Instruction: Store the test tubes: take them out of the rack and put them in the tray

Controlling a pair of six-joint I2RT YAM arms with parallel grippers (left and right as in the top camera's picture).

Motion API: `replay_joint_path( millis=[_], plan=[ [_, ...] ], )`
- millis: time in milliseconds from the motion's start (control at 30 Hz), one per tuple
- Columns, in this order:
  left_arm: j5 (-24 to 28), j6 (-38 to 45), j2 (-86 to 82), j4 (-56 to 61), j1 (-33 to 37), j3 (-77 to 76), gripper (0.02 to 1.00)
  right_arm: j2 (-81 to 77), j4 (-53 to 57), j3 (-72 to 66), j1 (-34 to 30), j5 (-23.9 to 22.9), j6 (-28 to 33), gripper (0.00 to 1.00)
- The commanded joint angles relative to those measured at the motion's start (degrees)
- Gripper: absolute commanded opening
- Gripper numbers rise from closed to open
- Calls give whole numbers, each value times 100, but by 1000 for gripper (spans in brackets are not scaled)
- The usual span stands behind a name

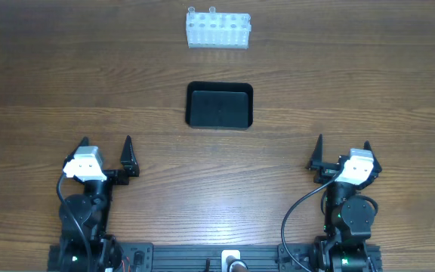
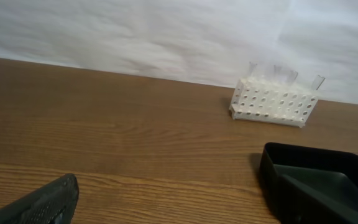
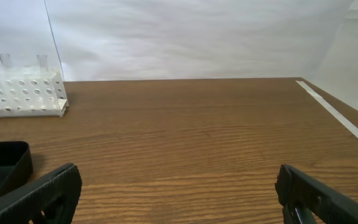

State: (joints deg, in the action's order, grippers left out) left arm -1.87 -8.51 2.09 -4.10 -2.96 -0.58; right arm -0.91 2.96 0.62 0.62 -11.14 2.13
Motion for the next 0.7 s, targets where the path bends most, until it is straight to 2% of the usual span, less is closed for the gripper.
replay_joint_path(
  millis=[33, 533, 700],
  plan=[
    [39, 103, -11, -2, 31, 24, 1000, 57, 7, -33, -33, -74, 28, 991],
    [85, 37, -11, 15, 0, 24, 1000, 57, 7, -33, -33, -74, 28, 993],
    [118, 39, 107, 509, -31, -48, 996, 57, 7, -33, -33, -74, 28, 991]
  ],
)
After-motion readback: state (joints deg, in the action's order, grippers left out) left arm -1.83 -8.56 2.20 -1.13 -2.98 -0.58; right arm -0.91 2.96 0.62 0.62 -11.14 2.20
